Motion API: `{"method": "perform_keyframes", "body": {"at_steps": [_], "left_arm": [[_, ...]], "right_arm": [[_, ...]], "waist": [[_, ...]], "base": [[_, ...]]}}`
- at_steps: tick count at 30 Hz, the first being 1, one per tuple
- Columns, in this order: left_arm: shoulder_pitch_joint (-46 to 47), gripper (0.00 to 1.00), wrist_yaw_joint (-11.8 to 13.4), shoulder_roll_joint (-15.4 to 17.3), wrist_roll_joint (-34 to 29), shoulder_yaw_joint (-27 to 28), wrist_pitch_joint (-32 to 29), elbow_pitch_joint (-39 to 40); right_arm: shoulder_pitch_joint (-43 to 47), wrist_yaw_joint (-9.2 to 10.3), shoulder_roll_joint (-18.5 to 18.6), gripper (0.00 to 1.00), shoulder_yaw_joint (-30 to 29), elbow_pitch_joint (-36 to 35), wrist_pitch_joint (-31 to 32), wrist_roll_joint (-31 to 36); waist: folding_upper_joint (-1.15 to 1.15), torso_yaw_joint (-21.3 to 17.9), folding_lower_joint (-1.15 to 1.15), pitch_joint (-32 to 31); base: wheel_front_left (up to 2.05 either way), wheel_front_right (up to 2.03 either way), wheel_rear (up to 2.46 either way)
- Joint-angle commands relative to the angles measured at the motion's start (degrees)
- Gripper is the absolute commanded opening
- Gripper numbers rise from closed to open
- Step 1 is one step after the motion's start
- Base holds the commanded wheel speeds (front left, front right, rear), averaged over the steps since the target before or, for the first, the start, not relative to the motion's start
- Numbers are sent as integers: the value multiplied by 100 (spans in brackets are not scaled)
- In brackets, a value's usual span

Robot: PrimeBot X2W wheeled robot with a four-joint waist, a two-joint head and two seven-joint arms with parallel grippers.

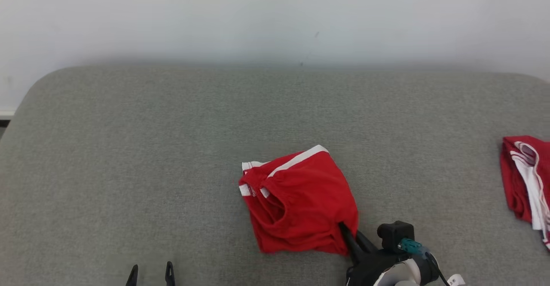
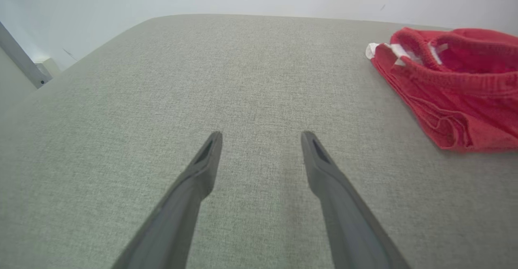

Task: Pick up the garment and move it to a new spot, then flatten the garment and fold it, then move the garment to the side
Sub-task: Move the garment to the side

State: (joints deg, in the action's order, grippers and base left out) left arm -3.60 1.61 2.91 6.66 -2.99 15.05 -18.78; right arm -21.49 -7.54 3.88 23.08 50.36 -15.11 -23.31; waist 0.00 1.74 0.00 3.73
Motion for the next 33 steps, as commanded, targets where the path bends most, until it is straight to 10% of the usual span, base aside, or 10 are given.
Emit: {"method": "perform_keyframes", "body": {"at_steps": [1,19,33], "left_arm": [[-39,100,7,-1,37,-4,16,28],[433,100,-21,0,22,-286,16,-24],[810,100,-156,3,-163,-442,16,-248]], "right_arm": [[46,15,84,0,-97,-40,2,107],[44,15,144,0,-365,-175,1,379],[26,15,149,0,-480,-318,2,397]], "waist": [[0,-417,0,-116],[0,-2913,0,7],[0,-3192,0,282]], "base": [[0,0,0],[0,0,0],[0,0,0]]}}
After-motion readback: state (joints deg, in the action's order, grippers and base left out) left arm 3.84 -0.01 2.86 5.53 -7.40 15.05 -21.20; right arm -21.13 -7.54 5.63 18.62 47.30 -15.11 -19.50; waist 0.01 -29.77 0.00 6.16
